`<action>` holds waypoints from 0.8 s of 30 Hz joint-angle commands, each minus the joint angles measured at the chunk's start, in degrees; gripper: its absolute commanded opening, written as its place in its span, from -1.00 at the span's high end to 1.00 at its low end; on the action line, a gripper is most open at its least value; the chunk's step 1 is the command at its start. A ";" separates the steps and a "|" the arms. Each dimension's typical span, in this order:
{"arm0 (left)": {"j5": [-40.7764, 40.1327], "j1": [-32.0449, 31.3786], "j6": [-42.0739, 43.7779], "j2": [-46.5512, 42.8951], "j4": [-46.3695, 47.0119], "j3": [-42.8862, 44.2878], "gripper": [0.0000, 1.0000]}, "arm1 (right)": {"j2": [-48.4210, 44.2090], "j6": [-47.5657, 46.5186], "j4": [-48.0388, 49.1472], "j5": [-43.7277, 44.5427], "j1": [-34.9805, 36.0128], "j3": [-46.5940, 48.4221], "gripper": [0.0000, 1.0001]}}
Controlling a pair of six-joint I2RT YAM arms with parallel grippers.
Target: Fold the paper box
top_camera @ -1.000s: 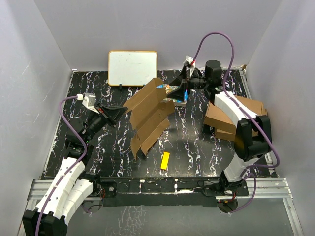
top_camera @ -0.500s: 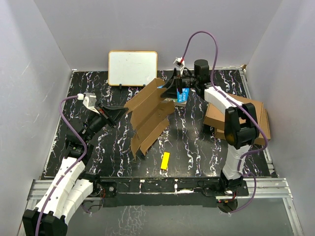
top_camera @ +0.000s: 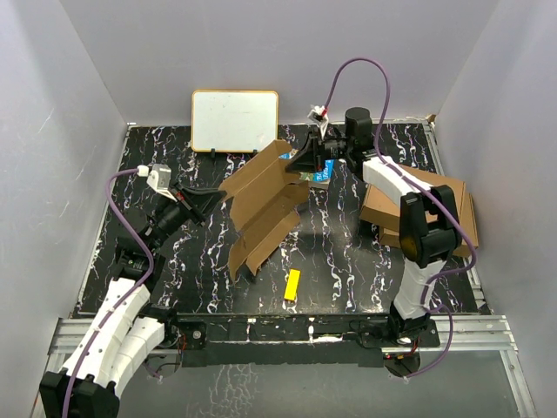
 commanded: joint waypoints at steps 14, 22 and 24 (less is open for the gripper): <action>-11.46 0.39 16.72 7.32 -48.26 32.25 -0.82 | -16.81 -24.17 -23.74 5.69 -1.56 2.67 0.84; 3.31 0.32 28.36 21.58 -59.80 51.22 -0.94 | -21.92 -28.16 -26.05 8.76 -1.93 -1.68 0.84; 6.34 0.36 32.98 24.50 -60.40 53.42 -0.94 | -22.29 -28.28 -26.42 8.87 -1.98 -1.67 0.84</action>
